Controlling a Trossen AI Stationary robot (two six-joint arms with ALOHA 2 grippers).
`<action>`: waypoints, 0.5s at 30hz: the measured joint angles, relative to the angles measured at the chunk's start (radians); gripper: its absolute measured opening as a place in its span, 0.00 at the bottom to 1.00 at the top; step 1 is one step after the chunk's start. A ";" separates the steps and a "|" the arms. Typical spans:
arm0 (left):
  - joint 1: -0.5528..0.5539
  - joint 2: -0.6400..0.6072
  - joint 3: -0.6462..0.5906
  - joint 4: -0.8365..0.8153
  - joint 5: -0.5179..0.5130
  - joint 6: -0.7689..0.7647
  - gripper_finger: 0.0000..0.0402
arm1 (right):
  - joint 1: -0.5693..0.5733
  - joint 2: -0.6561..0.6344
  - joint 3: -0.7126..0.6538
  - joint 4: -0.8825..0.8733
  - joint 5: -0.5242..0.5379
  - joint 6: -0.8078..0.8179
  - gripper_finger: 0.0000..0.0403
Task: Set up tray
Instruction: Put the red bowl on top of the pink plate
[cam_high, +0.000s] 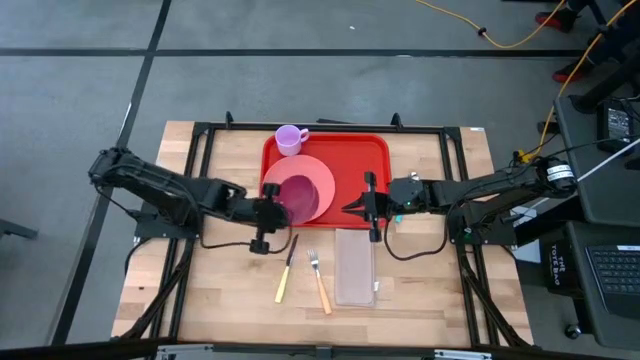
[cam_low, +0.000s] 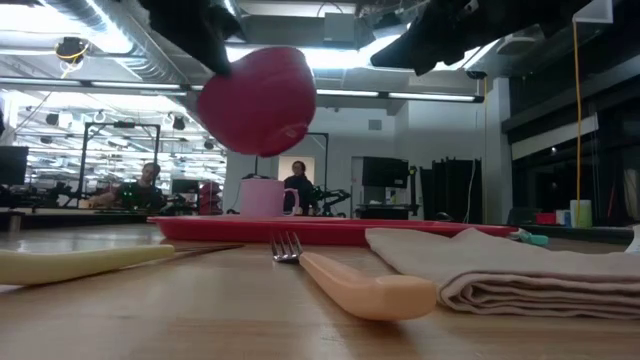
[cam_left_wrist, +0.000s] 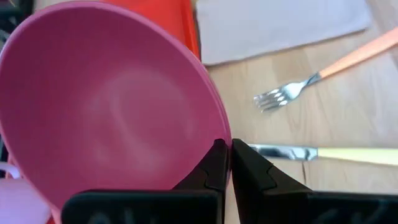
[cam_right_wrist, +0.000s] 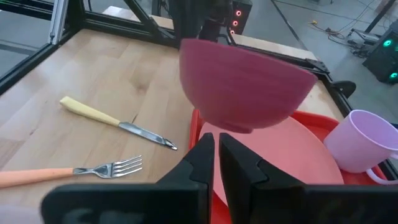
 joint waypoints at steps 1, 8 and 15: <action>0.012 0.020 0.026 -0.025 0.010 0.003 0.01 | 0.000 0.000 0.000 -0.002 0.000 0.000 0.08; 0.106 0.154 0.194 -0.216 0.078 0.033 0.01 | 0.000 0.000 0.000 -0.010 0.000 -0.001 0.08; 0.221 0.245 0.283 -0.290 0.163 0.098 0.01 | 0.000 0.000 0.000 -0.016 -0.001 -0.001 0.08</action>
